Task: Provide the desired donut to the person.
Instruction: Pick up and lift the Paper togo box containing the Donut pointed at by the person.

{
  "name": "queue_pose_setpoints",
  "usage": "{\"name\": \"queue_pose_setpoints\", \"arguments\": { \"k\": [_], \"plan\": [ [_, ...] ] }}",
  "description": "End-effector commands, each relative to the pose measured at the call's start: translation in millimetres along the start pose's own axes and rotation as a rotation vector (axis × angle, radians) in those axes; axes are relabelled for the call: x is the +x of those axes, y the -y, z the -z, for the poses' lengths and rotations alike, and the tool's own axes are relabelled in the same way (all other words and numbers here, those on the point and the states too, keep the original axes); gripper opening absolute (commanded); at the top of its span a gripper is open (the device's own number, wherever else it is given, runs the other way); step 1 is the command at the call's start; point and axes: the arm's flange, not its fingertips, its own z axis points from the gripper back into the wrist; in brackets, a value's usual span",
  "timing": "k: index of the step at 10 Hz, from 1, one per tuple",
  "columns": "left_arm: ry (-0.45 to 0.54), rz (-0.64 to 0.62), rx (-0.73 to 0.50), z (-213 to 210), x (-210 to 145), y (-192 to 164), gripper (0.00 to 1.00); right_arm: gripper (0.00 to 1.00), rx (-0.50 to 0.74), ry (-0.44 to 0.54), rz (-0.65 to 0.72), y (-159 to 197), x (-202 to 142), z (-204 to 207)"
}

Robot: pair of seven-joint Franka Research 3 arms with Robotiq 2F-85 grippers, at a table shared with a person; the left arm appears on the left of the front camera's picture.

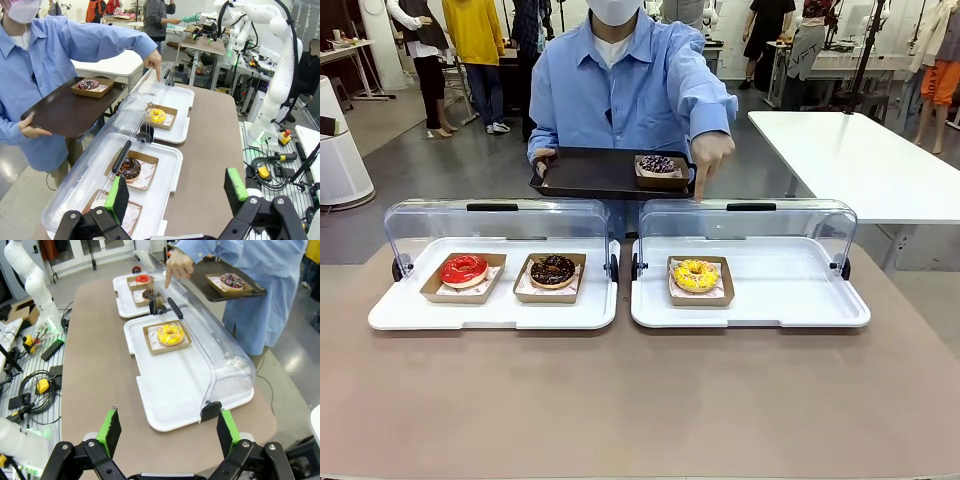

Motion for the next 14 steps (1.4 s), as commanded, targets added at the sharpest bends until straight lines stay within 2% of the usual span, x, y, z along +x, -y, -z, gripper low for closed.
{"name": "queue_pose_setpoints", "arguments": {
  "k": [1,4,6,8,9,12,14],
  "plan": [
    [0.009,0.005,0.0,-1.9,1.3,0.9,1.0,1.0,0.02,-0.112,-0.069,-20.1,29.7,24.5],
    [0.009,0.005,0.0,-1.9,1.3,0.9,1.0,1.0,0.074,-0.376,-0.153,-55.5,90.1,105.3],
    [0.009,0.005,0.0,-1.9,1.3,0.9,1.0,1.0,0.113,-0.535,-0.204,-81.3,114.0,164.4],
    [0.009,0.005,0.0,-1.9,1.3,0.9,1.0,1.0,0.16,-0.648,-0.265,-110.6,126.6,213.3],
    [0.009,0.005,0.0,-1.9,1.3,0.9,1.0,1.0,0.172,-0.672,-0.279,-119.0,129.8,228.8],
    [0.009,0.005,0.0,-1.9,1.3,0.9,1.0,1.0,0.084,-0.751,-0.245,-112.2,124.9,254.5],
    [0.009,0.005,0.0,-1.9,1.3,0.9,1.0,1.0,0.061,-0.744,-0.249,-111.9,128.5,257.6]
  ]
}}
